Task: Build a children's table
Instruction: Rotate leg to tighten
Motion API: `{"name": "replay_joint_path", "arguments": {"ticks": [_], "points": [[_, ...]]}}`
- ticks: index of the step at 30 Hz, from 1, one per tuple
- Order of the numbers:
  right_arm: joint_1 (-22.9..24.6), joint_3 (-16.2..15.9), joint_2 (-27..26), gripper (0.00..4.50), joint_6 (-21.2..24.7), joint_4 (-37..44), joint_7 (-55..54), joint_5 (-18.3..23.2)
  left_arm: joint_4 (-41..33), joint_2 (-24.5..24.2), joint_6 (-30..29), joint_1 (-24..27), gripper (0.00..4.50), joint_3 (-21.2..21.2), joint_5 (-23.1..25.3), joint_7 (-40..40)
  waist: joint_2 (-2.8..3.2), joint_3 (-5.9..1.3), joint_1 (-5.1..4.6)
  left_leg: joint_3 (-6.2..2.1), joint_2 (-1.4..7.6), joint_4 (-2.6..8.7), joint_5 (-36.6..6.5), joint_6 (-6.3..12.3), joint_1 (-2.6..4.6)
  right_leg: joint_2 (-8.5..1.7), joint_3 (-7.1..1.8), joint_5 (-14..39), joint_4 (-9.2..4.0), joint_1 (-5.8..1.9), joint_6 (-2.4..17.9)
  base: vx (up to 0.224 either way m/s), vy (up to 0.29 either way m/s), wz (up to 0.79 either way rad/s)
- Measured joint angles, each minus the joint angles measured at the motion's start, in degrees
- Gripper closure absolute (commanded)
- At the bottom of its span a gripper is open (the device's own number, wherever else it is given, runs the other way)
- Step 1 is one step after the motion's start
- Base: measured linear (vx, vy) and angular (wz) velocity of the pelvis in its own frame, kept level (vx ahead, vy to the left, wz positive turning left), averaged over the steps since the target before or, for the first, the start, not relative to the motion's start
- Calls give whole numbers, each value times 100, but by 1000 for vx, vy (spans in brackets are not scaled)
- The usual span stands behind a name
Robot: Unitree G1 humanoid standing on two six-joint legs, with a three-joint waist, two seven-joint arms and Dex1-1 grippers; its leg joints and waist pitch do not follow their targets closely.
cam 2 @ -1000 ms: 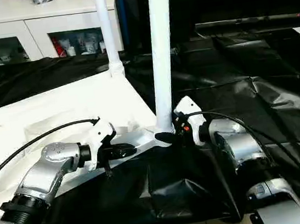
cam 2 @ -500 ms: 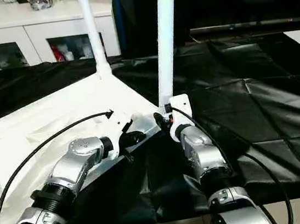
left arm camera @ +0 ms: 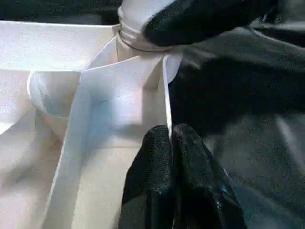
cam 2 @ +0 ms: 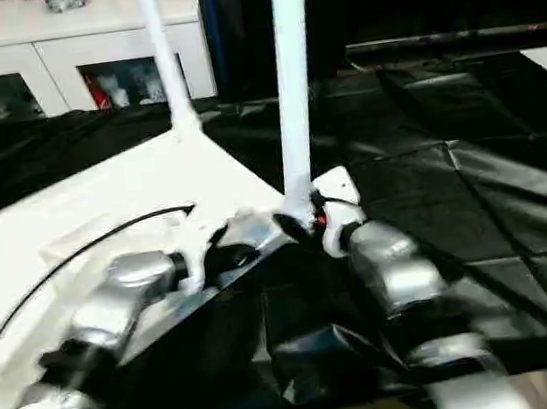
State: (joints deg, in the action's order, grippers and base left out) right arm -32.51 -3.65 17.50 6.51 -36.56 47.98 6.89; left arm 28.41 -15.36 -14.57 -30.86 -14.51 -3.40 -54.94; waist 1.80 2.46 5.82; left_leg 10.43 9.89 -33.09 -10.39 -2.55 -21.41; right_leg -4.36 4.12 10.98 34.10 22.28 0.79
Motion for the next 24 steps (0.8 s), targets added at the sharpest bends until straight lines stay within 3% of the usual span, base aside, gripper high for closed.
{"name": "replay_joint_path", "arguments": {"ticks": [8,24], "points": [[81,-137,423,58,273,160,1260,251,-499,-368,-90,322,450,-102,-179,-701,-5,3,108,12,3,-13,0,0,0,-2,-6,0,7,-1,2,0,0,0],[82,-270,503,195,292,164,1599,247,-603,-420,-192,356,450,-102,-192,-725,-9,5,97,14,6,-15,0,0,1,-2,-6,0,11,1,2,0,0,0]]}}
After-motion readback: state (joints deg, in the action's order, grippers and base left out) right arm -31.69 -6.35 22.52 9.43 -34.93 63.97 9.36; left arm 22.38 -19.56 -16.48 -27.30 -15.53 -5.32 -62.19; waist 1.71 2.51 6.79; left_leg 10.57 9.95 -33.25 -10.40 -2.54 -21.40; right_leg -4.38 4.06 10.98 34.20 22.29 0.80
